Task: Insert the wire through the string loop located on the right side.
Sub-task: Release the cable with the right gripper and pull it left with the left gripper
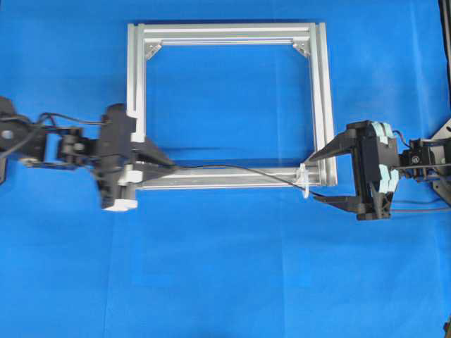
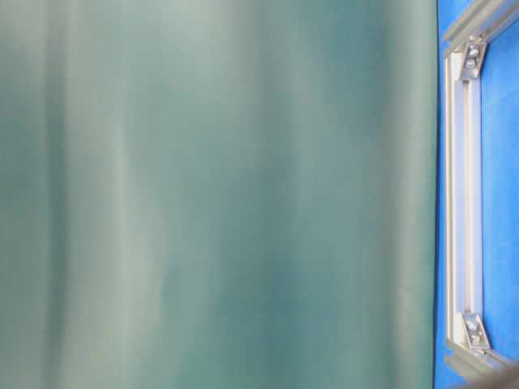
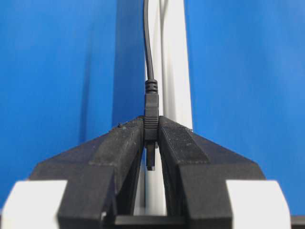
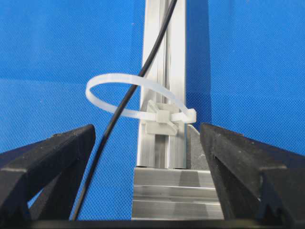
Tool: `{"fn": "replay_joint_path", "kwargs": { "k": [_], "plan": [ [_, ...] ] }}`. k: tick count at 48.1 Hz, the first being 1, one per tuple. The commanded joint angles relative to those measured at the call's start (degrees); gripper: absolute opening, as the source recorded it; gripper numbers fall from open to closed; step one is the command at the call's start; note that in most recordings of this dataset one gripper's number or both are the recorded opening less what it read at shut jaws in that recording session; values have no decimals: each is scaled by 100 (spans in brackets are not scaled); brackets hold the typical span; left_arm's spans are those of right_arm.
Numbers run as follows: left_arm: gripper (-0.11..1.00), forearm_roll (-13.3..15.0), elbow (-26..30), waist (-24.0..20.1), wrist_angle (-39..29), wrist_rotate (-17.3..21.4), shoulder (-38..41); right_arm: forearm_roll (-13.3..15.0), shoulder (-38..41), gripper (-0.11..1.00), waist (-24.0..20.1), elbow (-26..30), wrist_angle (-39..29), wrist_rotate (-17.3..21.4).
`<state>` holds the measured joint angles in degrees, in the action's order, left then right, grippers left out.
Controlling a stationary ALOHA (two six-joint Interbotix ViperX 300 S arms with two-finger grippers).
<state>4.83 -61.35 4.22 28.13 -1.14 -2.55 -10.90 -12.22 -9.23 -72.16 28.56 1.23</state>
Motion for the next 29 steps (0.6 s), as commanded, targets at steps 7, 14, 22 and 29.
{"fn": "replay_joint_path", "kwargs": {
  "k": [7, 14, 22, 29],
  "plan": [
    [8, 0, -791, 18, 18, -149, -896, 9, -97, 92, -9, 88, 9, -18],
    [8, -9, -1274, 26, 0, -387, -1354, 9, -114, 92, -9, 88, -9, -18],
    [8, 0, -1477, 26, -272, -404, -1521, 9, -114, 92, -9, 88, -9, -18],
    [8, -9, -1389, 26, -466, -396, -1459, 9, -123, 92, -9, 88, -9, -26]
  ]
}}
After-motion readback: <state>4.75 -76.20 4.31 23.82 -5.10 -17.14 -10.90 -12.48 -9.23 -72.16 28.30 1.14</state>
